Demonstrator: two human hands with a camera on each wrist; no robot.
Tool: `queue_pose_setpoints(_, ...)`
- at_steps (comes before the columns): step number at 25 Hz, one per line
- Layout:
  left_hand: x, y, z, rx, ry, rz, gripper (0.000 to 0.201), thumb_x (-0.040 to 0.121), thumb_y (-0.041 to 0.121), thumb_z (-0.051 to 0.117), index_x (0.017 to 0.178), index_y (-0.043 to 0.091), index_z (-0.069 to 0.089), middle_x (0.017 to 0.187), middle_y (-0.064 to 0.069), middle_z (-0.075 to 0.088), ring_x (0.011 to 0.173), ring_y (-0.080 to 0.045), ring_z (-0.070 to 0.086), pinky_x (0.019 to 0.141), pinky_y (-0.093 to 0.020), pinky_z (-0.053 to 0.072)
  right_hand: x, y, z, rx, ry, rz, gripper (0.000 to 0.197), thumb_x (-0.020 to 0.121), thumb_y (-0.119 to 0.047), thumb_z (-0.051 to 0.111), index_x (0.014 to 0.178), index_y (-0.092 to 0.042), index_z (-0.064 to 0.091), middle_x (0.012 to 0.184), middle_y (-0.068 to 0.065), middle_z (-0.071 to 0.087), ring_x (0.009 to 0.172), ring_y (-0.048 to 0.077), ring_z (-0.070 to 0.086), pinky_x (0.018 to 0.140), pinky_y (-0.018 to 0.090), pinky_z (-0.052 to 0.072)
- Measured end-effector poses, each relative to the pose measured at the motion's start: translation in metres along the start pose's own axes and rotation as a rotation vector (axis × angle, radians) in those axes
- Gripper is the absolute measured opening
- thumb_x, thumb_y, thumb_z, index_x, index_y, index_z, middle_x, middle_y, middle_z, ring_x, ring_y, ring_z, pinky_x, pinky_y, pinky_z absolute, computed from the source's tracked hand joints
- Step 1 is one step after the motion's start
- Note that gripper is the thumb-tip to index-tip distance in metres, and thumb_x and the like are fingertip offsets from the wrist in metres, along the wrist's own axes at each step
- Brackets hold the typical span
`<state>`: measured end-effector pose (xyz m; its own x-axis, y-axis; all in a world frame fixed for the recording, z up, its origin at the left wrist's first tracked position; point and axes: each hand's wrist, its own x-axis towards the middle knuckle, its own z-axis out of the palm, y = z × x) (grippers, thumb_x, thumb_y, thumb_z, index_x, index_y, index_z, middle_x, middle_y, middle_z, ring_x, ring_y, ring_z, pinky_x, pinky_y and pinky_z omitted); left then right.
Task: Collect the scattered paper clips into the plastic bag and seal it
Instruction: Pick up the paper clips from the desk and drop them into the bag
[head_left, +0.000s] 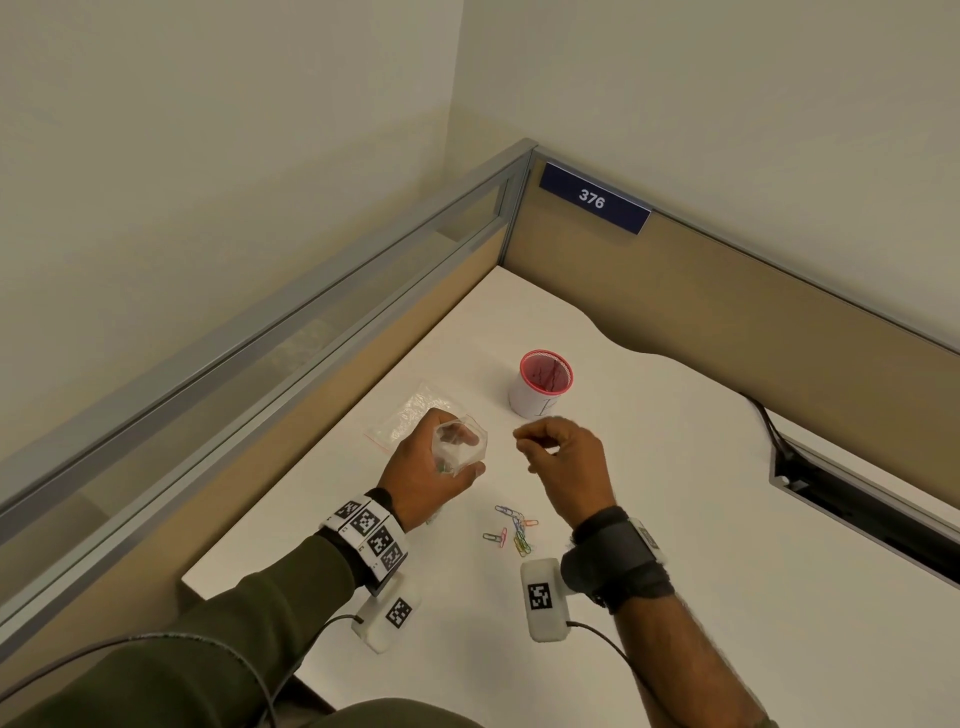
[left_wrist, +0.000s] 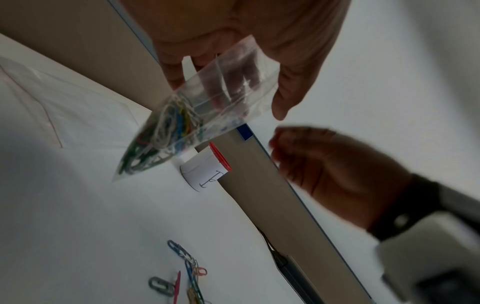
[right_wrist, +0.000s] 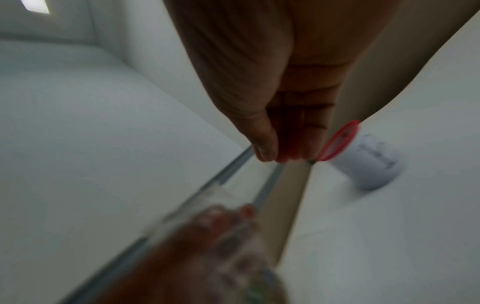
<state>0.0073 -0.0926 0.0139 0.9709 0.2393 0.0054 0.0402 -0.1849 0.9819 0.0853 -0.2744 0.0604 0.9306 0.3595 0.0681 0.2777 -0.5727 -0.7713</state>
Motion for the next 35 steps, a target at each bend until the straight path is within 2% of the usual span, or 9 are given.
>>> queue_pose_setpoints(4,-0.004,-0.006,-0.001,-0.022,0.005,0.014,0.039,0.079,0.017,0.080,0.109,0.022,0.055,0.109,0.011,0.065,0.114,-0.008,0.060,0.088,-0.031,0.053,-0.013,0.074,0.017,-0.337,-0.218,0.249,0.018,0.087,-0.012,0.064,0.104,-0.016,0.069,0.111,0.004,0.065,0.096,0.016,0.061,0.088,0.026,0.049)
queue_pose_setpoints(7,-0.003,-0.007,0.002,-0.027,0.000,0.013,0.039,0.079,0.017,0.080,0.108,0.023,0.055,0.110,0.010,0.065,0.114,-0.009,0.061,0.088,-0.032,0.053,-0.027,0.096,0.036,-0.461,-0.327,0.282,0.026,0.091,-0.013,0.056,0.116,-0.016,0.064,0.121,0.008,0.055,0.114,0.026,0.053,0.097,0.031,0.045)
queue_pose_setpoints(12,0.000,-0.002,0.004,-0.024,-0.001,0.024,0.039,0.080,0.015,0.080,0.109,0.020,0.055,0.111,0.006,0.066,0.114,-0.010,0.061,0.088,-0.030,0.052,-0.043,0.094,0.051,-0.524,-0.373,0.206,0.024,0.094,-0.020,0.051,0.114,-0.017,0.065,0.114,0.009,0.054,0.108,0.028,0.055,0.090,0.032,0.047)
queue_pose_setpoints(17,0.002,-0.003,0.002,-0.012,0.006,0.012,0.040,0.079,0.016,0.080,0.109,0.022,0.055,0.111,0.007,0.067,0.115,-0.011,0.061,0.092,-0.037,0.053,-0.061,0.101,0.034,-0.429,-0.280,0.418,0.050,0.080,-0.036,0.074,0.120,-0.011,0.057,0.117,0.007,0.052,0.108,0.026,0.057,0.088,0.028,0.044)
queue_pose_setpoints(19,0.002,-0.003,0.003,-0.013,0.005,0.016,0.040,0.079,0.016,0.080,0.109,0.021,0.055,0.111,0.006,0.066,0.115,-0.011,0.061,0.092,-0.037,0.053,-0.062,0.097,0.040,-0.448,-0.279,0.459,0.046,0.080,-0.032,0.073,0.117,-0.009,0.057,0.117,0.008,0.052,0.107,0.027,0.057,0.087,0.028,0.043)
queue_pose_setpoints(23,0.002,-0.002,0.005,-0.023,0.001,0.014,0.040,0.080,0.014,0.080,0.110,0.020,0.054,0.111,0.006,0.066,0.114,-0.009,0.061,0.090,-0.031,0.053,-0.047,0.085,0.062,-0.377,-0.249,0.387,0.021,0.086,-0.016,0.062,0.105,-0.010,0.067,0.112,0.012,0.061,0.102,0.029,0.061,0.088,0.031,0.048)
queue_pose_setpoints(28,0.003,-0.004,-0.002,-0.022,0.016,0.004,0.039,0.080,0.016,0.080,0.109,0.022,0.055,0.112,0.005,0.067,0.115,-0.008,0.061,0.090,-0.026,0.050,-0.028,0.088,0.052,-0.361,-0.188,0.327,0.025,0.089,-0.017,0.056,0.112,-0.014,0.066,0.117,0.008,0.063,0.107,0.024,0.060,0.092,0.032,0.048)
queue_pose_setpoints(32,0.005,-0.004,-0.003,-0.032,0.023,0.009,0.040,0.080,0.016,0.081,0.109,0.020,0.054,0.113,0.003,0.067,0.115,-0.012,0.062,0.095,-0.029,0.051,-0.030,0.081,0.059,-0.494,-0.400,0.213,0.038,0.082,-0.039,0.066,0.111,-0.015,0.061,0.114,0.006,0.051,0.108,0.024,0.047,0.088,0.035,0.046)
queue_pose_setpoints(35,0.005,-0.003,0.000,-0.031,0.015,0.007,0.041,0.080,0.015,0.081,0.110,0.020,0.055,0.113,0.003,0.067,0.115,-0.012,0.062,0.096,-0.030,0.051,-0.040,0.080,0.071,-0.591,-0.439,0.112,0.028,0.086,-0.029,0.063,0.110,-0.014,0.061,0.111,0.004,0.049,0.106,0.024,0.047,0.083,0.034,0.048)
